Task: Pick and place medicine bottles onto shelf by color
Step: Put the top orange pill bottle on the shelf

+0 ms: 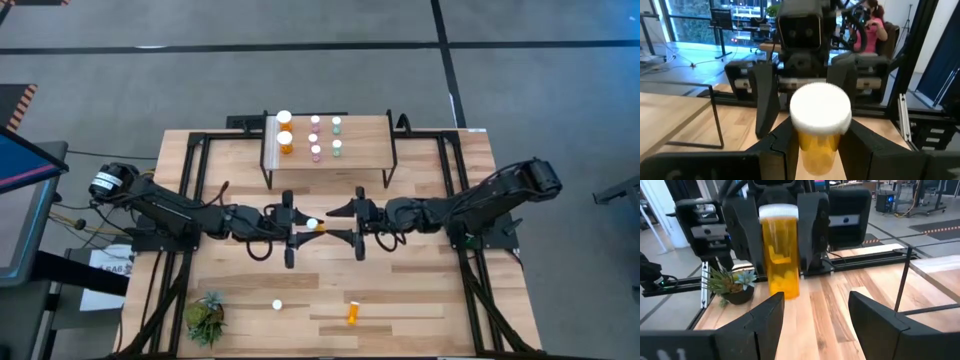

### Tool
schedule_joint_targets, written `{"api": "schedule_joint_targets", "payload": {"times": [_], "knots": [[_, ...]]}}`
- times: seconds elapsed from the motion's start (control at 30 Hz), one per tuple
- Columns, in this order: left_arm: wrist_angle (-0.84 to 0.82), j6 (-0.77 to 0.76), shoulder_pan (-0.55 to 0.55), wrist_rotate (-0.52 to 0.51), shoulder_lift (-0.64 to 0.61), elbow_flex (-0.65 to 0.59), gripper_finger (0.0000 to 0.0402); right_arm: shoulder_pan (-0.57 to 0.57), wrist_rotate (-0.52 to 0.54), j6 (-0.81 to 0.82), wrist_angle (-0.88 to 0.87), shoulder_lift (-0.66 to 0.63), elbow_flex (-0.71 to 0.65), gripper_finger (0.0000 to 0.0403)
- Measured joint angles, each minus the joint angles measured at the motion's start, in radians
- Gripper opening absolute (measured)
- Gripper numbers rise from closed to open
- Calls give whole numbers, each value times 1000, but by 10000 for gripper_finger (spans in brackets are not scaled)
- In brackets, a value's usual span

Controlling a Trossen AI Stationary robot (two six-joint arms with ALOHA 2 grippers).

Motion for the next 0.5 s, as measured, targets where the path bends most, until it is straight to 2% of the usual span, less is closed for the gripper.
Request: {"api": "schedule_joint_targets", "payload": {"times": [0.23, 0.5], "knots": [[31, 3, 0, -1, 0, 0, 102, 0, 0, 0, 25, 9, 0, 244], [62, 4, -1, -2, 0, 1, 102, 0, 0, -1, 131, 50, 0, 244]]}}
